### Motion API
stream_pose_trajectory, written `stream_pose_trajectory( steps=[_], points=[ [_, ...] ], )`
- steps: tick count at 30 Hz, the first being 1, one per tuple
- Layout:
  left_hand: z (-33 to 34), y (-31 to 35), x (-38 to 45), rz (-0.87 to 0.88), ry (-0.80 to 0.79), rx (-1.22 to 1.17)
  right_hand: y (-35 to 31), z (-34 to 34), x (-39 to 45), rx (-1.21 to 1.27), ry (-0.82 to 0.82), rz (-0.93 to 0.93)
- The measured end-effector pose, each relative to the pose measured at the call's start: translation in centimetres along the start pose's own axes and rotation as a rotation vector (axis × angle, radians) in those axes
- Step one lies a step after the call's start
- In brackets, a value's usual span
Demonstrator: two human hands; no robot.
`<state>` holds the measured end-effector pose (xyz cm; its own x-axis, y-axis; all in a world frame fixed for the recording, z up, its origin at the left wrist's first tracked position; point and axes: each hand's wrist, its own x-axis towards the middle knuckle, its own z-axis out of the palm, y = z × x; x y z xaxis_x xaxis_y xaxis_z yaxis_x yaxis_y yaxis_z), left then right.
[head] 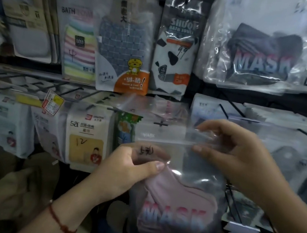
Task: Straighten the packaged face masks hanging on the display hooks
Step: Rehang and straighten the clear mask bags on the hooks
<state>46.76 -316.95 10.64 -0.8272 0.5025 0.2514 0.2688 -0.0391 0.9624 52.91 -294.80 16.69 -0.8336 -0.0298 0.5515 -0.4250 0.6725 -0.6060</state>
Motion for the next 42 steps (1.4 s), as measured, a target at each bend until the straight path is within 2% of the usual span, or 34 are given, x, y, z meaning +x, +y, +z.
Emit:
stream_pose_trajectory(
  steps=[6, 11, 14, 17, 22, 26, 31, 35, 38, 42],
  points=[
    [0.8, 4.2, 1.5, 0.108, 0.027, 0.148, 1.0, -3.3, 0.1, 0.052, -0.073, 0.008],
    [1.7, 7.3, 3.6, 0.143, -0.078, 0.483, 1.5, -5.2, -0.1, 0.068, -0.097, 0.014],
    [2.9, 8.7, 4.4, 0.176, -0.097, 0.560, 1.5, -7.3, -0.4, 0.048, -0.107, 0.007],
    [4.7, 9.9, 5.4, 0.232, -0.059, 0.584, 1.6, -9.5, -0.4, -0.102, -0.064, -0.027],
    [7.8, 12.2, 6.7, 0.288, 0.007, 0.567, 0.3, -12.3, 0.4, -0.547, 0.018, -0.225],
    [9.3, 13.8, 7.0, 0.307, -0.006, 0.565, -0.1, -14.8, 0.6, -0.615, 0.023, -0.218],
    [9.7, 15.9, 6.8, 0.321, -0.037, 0.675, 0.2, -17.7, 0.5, -0.680, 0.093, -0.213],
    [8.9, 18.2, 7.5, 0.442, 0.095, 0.772, -0.2, -20.3, 0.5, -0.679, 0.212, -0.238],
    [8.7, 20.1, 7.9, 0.534, 0.175, 0.783, -1.0, -20.5, 0.9, -0.700, 0.155, -0.323],
    [9.5, 22.2, 8.8, 0.726, 0.254, 0.876, -2.2, -19.5, 2.4, -0.769, 0.066, -0.537]
  ],
)
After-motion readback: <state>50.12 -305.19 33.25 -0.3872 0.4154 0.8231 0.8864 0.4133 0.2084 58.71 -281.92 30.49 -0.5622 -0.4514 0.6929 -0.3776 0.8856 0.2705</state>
